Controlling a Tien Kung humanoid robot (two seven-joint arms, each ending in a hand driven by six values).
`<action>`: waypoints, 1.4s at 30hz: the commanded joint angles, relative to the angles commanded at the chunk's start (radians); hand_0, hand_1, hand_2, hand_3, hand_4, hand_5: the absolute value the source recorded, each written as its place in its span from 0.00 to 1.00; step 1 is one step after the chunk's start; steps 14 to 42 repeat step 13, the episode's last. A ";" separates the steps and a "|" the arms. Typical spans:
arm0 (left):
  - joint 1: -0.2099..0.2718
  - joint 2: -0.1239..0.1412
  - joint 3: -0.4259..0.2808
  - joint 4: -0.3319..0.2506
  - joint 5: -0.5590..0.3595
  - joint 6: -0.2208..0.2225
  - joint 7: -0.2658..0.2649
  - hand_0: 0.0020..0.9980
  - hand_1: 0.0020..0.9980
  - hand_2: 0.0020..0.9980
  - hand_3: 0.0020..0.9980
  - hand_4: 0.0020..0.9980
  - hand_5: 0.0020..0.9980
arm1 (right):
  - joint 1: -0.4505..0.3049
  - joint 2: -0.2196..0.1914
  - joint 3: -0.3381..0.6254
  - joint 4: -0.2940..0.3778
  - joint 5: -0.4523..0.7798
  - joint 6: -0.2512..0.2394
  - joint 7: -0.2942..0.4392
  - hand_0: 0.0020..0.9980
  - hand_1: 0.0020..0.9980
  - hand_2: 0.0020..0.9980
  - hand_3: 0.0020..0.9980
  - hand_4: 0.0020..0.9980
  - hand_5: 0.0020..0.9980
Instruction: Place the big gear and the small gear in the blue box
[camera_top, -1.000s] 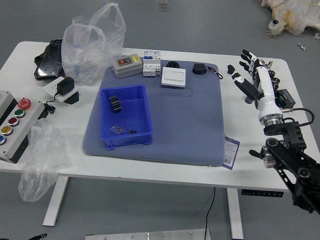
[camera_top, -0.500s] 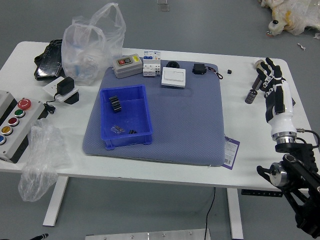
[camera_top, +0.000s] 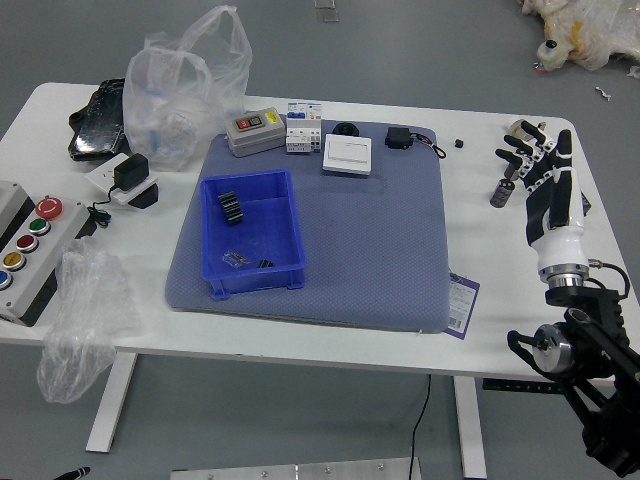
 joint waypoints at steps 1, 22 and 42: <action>-0.001 0.002 -0.002 0.000 0.003 0.000 0.001 0.71 0.64 0.63 0.73 0.82 0.64 | 0.002 0.000 -0.004 -0.001 0.003 0.000 -0.001 0.80 0.57 0.60 0.71 1.00 1.00; -0.011 0.009 -0.024 -0.002 0.036 -0.008 0.012 0.71 0.61 0.63 0.73 0.82 0.66 | 0.011 -0.008 -0.034 -0.016 0.051 0.005 -0.005 0.76 0.53 0.51 0.65 1.00 1.00; -0.011 0.009 -0.024 -0.002 0.036 -0.008 0.012 0.71 0.61 0.63 0.73 0.82 0.66 | 0.011 -0.008 -0.034 -0.016 0.051 0.005 -0.005 0.76 0.53 0.51 0.65 1.00 1.00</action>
